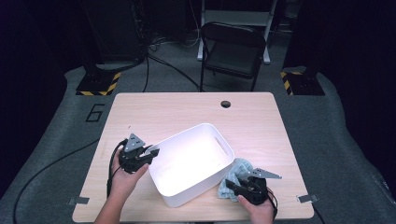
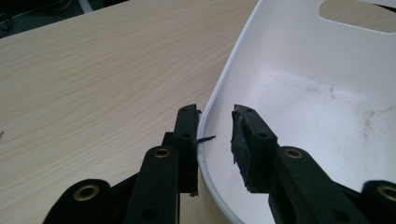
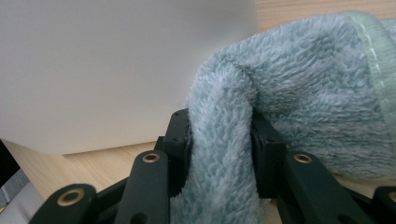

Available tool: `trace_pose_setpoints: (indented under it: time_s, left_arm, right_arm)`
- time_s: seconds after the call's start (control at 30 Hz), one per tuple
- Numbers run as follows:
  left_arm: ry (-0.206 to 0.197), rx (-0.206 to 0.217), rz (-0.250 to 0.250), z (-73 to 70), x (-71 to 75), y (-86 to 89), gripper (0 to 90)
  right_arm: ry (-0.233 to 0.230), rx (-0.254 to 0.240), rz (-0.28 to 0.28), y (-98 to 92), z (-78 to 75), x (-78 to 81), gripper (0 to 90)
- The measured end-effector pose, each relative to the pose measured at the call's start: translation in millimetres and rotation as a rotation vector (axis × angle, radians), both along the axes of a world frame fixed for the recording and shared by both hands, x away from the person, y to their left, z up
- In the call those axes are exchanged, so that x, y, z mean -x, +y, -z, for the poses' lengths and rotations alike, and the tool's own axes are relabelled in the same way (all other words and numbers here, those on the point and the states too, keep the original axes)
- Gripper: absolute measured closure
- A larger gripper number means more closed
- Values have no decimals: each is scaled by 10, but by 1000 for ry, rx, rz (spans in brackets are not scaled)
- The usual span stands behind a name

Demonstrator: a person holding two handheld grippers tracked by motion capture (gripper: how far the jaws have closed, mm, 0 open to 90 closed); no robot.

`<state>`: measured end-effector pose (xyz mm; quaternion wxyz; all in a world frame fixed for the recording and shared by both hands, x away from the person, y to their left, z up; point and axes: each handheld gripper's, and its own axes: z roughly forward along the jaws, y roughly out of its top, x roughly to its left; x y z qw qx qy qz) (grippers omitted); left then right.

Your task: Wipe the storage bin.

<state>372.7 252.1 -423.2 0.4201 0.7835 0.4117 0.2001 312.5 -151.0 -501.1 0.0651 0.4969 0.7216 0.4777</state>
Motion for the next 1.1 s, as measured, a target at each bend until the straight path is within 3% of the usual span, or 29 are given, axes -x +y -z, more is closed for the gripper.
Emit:
trace_pose_setpoints:
  time_s: [0.07,0.23,0.37,0.53,0.73,0.97,1.1]
  left_arm:
    - [-6,8,-7,8,-6,5,717]
    - [-13,-26,-12,-7,30,-8,765]
    - [-10,-3,-10,-2,72,2,781]
    - [-15,-18,-6,-6,89,-5,783]
    - [-18,-13,13,1,78,12,785]
    - [-28,-18,17,3,87,2,784]
    - [-36,-37,28,0,91,-3,783]
  right_arm:
    - [2,0,-1,-1,1,0,645]
    - [9,-3,3,-5,-3,4,645]
    - [6,0,5,-5,-7,3,645]
    - [-9,6,3,7,-50,3,652]
    - [-63,4,-4,-1,-253,39,657]
    - [-162,-33,-6,-35,-595,125,657]
    - [-170,-34,-10,-30,-607,125,660]
